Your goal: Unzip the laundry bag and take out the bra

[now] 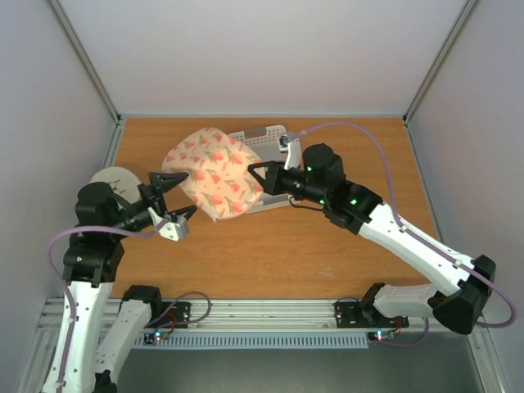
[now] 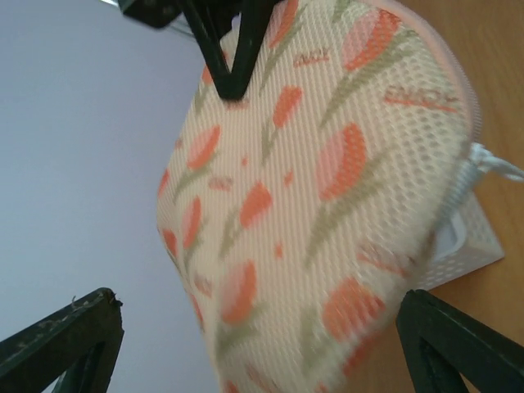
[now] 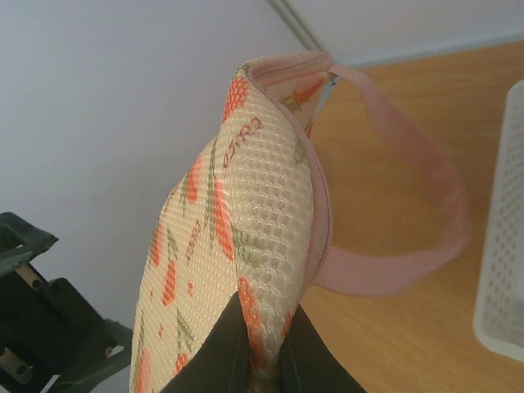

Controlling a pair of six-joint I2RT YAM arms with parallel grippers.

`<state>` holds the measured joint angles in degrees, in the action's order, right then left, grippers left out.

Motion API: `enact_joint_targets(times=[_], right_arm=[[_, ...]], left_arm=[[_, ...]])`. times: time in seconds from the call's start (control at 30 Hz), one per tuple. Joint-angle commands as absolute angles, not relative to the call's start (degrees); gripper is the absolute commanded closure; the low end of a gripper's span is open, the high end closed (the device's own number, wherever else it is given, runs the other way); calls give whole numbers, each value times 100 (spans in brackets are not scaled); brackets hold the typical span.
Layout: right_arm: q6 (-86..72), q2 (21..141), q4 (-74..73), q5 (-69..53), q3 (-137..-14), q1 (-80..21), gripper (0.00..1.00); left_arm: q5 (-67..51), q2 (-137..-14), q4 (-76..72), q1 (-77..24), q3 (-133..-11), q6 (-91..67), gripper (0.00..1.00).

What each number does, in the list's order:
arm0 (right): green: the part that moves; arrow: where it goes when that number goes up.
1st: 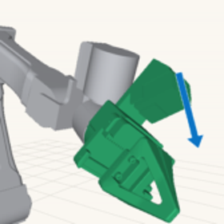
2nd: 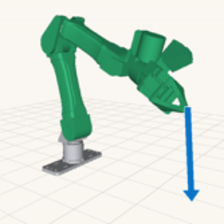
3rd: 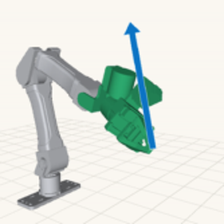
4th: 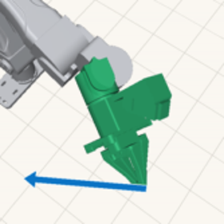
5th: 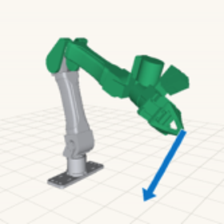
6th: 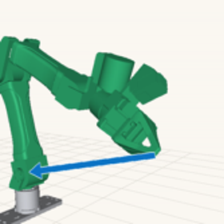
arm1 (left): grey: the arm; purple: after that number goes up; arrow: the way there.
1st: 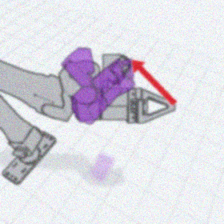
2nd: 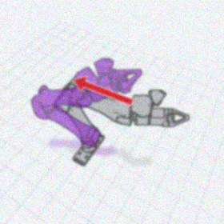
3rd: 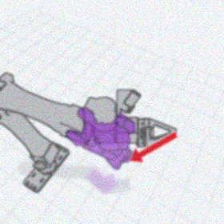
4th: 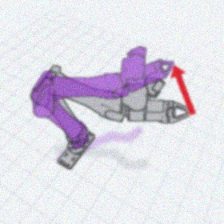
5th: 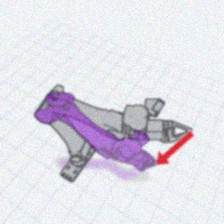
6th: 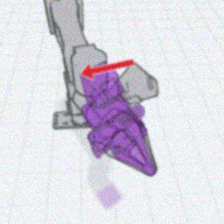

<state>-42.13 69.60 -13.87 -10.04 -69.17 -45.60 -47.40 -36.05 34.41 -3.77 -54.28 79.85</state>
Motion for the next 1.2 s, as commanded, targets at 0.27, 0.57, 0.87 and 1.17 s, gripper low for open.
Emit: enact_joint_targets(times=[0.27,0.57,0.87,1.17], right_arm=[[-4324,7819,-542,-1039,-7608,-5000,99],[-4254,8081,-681,-1046,-7992,-4996,99],[-4323,8174,-605,-1233,-7954,-5001,99],[-4076,8184,-784,-1147,-8060,-4945,99]], left_arm=[[-4822,-3337,3996,-378,-4939,10272,8],[-4430,-3298,4411,-378,-4633,10533,7],[-4379,-3272,3133,-378,-4466,9558,27],[-4716,-3216,4100,-378,-4945,9374,76]])
